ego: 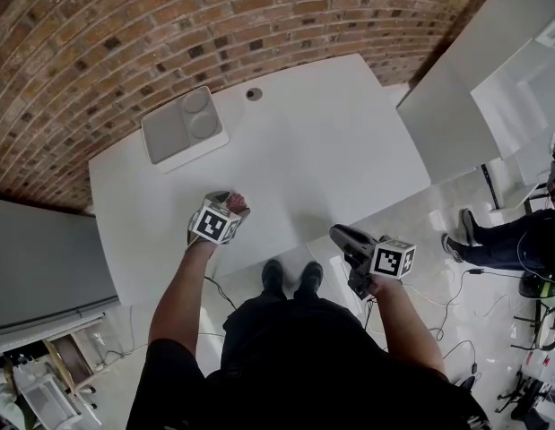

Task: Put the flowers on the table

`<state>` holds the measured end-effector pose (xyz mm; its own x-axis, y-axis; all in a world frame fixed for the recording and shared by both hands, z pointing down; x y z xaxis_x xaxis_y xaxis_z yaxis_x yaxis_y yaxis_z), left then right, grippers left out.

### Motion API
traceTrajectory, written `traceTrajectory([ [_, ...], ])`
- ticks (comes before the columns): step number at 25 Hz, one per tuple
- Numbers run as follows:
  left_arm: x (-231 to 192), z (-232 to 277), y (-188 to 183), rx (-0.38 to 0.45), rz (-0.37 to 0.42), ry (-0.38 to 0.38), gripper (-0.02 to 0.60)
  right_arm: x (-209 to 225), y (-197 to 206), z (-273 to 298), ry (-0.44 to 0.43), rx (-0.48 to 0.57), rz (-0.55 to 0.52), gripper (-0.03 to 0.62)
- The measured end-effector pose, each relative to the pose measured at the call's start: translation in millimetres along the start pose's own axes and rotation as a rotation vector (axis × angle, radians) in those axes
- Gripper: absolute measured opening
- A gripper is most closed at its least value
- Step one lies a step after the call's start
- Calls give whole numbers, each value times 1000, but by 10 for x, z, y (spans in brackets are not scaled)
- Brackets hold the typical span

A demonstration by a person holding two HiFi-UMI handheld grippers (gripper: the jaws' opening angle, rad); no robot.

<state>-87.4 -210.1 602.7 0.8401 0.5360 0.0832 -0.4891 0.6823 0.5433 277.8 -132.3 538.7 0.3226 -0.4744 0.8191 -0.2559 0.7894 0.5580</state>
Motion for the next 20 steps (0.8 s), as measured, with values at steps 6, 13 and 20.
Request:
traceTrajectory([
  [6,7,-131,-22,34,7,-9,288,-14,-5,-10,-6,16,-13,94],
  [13,-104,-676,-219,219,-162,-98,287,-33,-62,-112,-23,43,-32,91],
  [20,-17,-1374,-582,418,-280,-120,244,-211,-386,-366,-27,58,-158,79],
])
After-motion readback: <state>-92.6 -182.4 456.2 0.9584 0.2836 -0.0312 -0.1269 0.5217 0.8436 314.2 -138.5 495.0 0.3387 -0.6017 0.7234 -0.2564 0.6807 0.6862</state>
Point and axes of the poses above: the fingertips, and each gripper's own axes: z forward along the fingers, x to its right, y out of its underside, the point moved 10 cm from there along -z, backward along the fingers, and after that the axes turned 14 degrees about -y, right-handed, at the moved point
